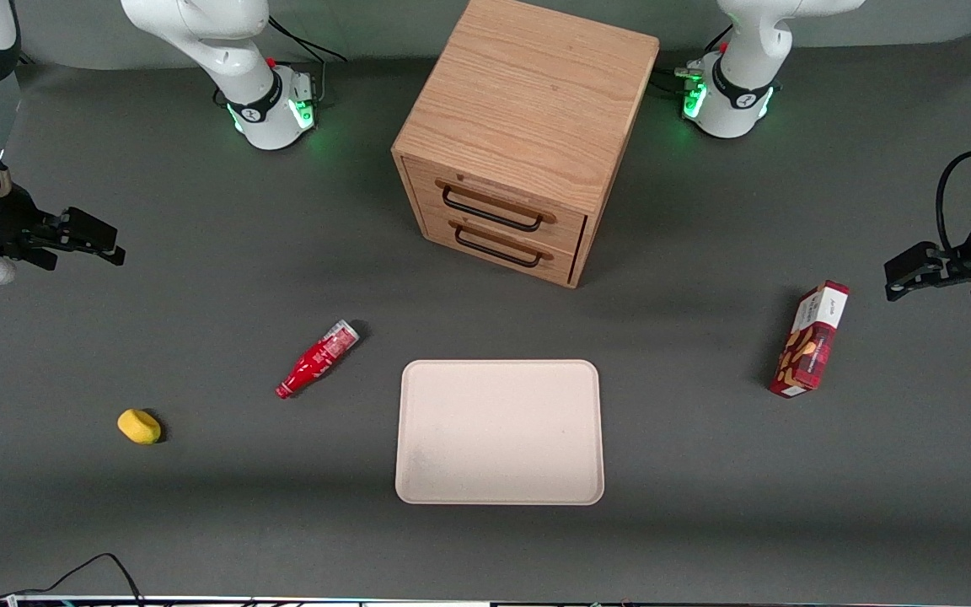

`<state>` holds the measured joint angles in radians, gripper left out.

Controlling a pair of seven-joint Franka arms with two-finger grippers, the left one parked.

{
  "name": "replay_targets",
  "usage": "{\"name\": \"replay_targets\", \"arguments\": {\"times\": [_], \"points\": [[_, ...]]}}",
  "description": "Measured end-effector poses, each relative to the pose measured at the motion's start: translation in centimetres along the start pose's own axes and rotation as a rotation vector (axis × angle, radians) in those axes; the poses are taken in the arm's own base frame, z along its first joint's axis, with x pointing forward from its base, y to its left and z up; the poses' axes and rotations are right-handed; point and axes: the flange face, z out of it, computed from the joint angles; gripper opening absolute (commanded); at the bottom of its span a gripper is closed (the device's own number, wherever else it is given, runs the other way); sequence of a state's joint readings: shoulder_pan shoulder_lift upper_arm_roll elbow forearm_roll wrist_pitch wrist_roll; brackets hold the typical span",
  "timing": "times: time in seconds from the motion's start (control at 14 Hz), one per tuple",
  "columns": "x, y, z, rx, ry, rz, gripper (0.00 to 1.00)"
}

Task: Place coke bottle on tray
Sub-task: 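Move the open right gripper over the red Coca-Cola bottle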

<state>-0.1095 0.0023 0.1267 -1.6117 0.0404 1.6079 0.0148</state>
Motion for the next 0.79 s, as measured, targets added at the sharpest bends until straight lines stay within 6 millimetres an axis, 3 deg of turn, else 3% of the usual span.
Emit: {"name": "replay_targets", "arguments": {"times": [0.5,0.64,0.79], "points": [[0.1,-1.6,1.1,0.005,-0.018,0.009,1.00],[0.8,-5.0,2.8,0.012,-0.021,0.096,1.00],[1.8,-8.9,6.2,0.021,-0.034,0.218,1.00]]}}
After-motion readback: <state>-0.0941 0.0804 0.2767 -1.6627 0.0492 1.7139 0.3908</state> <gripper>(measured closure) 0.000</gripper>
